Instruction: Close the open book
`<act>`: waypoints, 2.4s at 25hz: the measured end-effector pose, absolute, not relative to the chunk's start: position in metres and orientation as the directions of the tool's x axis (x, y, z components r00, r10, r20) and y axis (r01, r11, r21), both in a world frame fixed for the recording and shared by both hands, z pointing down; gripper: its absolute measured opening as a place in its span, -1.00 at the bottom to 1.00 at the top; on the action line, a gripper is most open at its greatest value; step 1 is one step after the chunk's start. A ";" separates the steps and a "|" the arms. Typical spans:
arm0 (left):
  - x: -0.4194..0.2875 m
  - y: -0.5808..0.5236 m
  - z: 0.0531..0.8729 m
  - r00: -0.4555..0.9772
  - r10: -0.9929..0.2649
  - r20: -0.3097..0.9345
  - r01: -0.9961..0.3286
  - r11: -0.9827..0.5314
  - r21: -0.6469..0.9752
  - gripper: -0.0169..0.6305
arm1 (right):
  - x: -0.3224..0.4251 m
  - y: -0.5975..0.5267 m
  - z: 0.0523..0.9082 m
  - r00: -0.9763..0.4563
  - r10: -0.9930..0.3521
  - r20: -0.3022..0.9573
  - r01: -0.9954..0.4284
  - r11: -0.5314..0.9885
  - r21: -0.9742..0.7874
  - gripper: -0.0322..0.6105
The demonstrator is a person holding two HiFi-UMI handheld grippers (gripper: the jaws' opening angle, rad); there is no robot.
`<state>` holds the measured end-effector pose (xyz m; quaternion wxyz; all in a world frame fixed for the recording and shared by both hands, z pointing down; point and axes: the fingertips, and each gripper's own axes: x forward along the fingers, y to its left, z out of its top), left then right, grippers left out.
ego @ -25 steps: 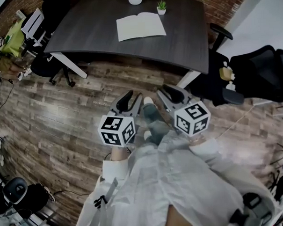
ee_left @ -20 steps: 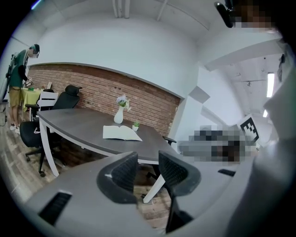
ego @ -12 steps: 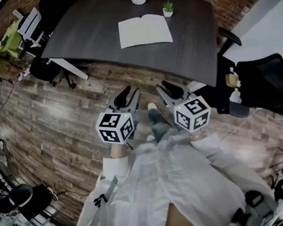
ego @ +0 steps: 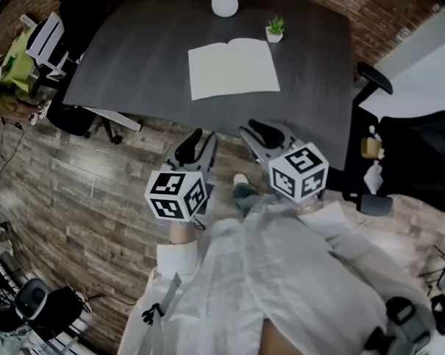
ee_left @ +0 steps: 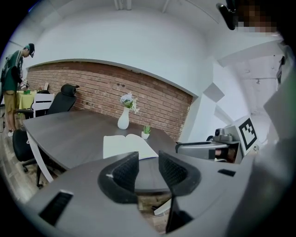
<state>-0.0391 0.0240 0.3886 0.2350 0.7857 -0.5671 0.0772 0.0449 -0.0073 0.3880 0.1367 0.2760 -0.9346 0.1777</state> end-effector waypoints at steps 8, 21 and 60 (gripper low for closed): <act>-0.019 -0.042 0.384 0.371 -0.844 0.388 -0.922 -0.284 0.264 -0.55 | 0.063 -0.069 0.386 -0.802 -0.484 0.351 -0.579 0.775 -0.253 -0.61; -0.007 -0.064 0.395 0.409 -0.789 0.459 -0.911 -0.324 0.255 -0.55 | 0.080 -0.089 0.399 -0.780 -0.516 0.353 -0.620 0.710 -0.333 -0.61; 0.010 -0.189 0.464 0.619 -0.404 0.674 -0.555 -0.832 0.010 -0.29 | 0.106 -0.169 0.436 -0.411 -0.788 0.457 -0.896 0.258 -0.362 -0.61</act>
